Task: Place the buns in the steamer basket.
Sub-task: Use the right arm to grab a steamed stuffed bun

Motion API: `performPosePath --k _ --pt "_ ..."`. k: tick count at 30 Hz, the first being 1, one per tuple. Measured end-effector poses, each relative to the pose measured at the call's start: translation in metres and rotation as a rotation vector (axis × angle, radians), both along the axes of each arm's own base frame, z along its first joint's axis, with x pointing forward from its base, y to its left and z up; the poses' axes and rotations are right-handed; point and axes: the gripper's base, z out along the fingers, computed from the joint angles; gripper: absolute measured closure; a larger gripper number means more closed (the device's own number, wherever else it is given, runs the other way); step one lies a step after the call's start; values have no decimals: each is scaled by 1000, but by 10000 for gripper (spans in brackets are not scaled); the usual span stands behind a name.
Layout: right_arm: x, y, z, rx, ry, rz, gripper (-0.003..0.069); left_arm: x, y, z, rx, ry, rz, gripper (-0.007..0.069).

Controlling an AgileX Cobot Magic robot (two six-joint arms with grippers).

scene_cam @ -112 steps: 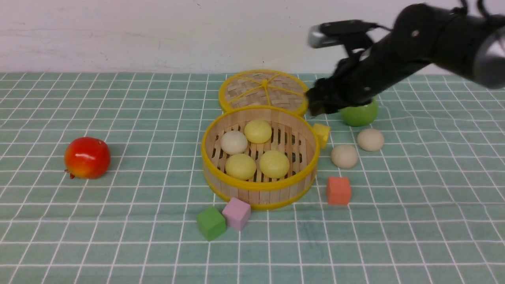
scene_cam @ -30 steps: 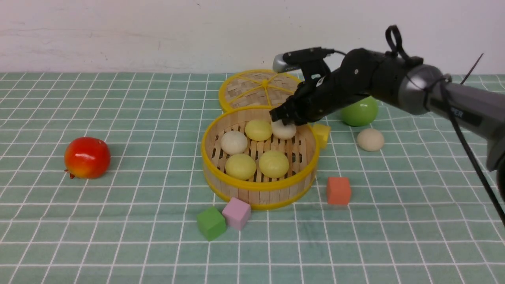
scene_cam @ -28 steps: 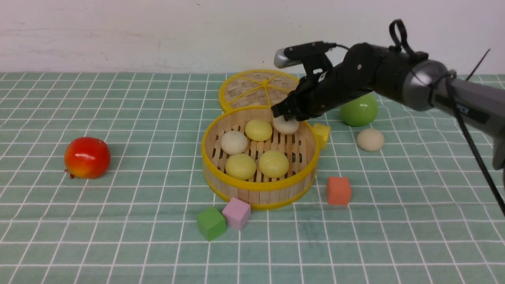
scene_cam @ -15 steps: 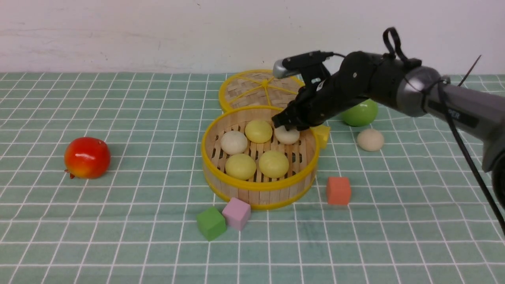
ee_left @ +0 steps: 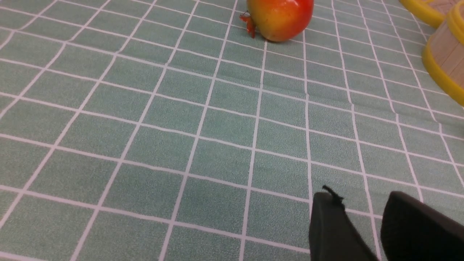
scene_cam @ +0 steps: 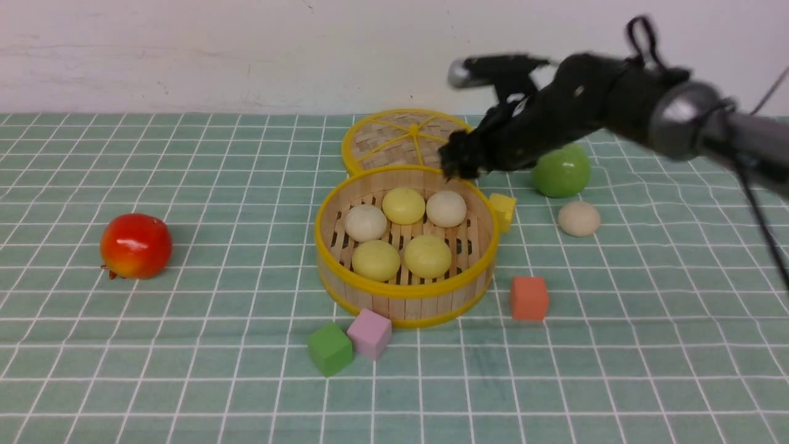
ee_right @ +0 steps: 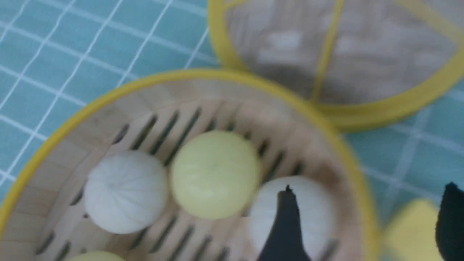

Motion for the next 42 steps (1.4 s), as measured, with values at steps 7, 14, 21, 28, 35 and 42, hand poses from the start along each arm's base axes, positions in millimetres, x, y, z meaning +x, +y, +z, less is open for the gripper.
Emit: performPosePath --k 7,14,21,28,35,42 --pt "-10 -51 19 -174 106 -68 150 0 0 0 0 0 0 410" --pt "9 -106 -21 -174 235 -270 270 0 0 0 0 0 0 407" --pt "23 -121 -53 7 303 -345 407 0 0 0 0 0 0 400" --pt "27 -118 -52 44 253 -321 415 0 0 0 0 0 0 391" --pt "29 -119 -51 34 226 -317 414 0 0 0 0 0 0 387" --pt "31 -119 -57 23 218 -316 414 0 0 0 0 0 0 386"
